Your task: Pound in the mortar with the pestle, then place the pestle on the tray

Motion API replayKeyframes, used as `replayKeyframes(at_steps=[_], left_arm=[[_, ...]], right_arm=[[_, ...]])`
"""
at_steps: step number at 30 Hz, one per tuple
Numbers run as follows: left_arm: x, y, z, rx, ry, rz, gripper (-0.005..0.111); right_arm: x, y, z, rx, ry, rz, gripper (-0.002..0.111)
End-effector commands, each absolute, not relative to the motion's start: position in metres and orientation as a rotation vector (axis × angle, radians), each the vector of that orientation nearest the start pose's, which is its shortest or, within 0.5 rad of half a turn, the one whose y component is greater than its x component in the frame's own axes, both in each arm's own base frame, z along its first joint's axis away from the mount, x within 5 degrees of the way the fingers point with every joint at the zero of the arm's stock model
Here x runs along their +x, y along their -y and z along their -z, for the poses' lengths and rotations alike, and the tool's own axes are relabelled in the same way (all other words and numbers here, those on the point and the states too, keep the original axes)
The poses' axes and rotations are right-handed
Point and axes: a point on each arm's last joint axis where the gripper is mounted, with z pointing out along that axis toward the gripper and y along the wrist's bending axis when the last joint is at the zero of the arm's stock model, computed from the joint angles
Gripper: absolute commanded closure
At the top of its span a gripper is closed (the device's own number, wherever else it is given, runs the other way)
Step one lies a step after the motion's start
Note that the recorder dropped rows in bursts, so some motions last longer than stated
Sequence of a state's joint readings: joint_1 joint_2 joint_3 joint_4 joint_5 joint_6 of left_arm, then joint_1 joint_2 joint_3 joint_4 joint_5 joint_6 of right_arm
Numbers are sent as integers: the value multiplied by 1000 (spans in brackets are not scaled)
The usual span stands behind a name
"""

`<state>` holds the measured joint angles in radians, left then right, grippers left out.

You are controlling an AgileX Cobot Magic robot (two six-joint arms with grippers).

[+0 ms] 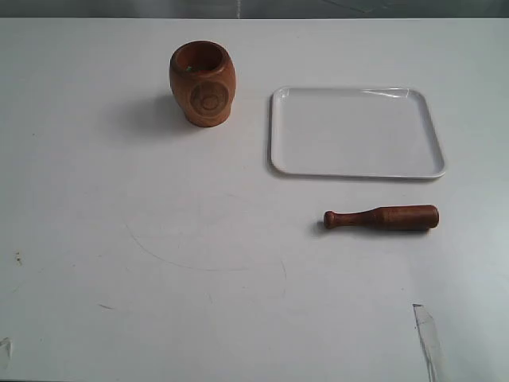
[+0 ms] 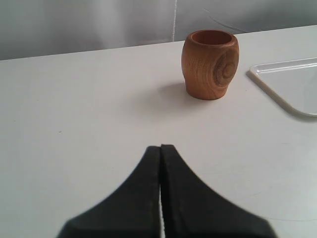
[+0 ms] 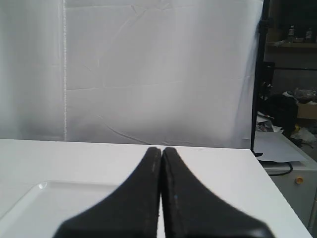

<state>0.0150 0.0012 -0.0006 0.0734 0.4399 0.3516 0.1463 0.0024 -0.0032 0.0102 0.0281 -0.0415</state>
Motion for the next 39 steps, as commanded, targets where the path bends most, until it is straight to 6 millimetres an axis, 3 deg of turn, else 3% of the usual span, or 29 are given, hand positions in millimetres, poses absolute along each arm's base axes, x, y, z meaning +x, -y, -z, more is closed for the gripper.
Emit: replayKeyframes(at_steps=[1,15,24,39], left_arm=[[51,-3,-174,361,-1897,-302,107],[51,-3,-174,361,-1897,-302,107],[51,-3,-174,361,-1897,-302,107],[51,-3,-174,361,-1897,-302,107]], right_arm=[[56,-8,-210,-142,-1507,-72,108],[56,-8,-210,-140,-1508,-74,108],[56,-8,-212,66,-1508,-302,108],[56,-7,-214,108,-1477,-338,108]])
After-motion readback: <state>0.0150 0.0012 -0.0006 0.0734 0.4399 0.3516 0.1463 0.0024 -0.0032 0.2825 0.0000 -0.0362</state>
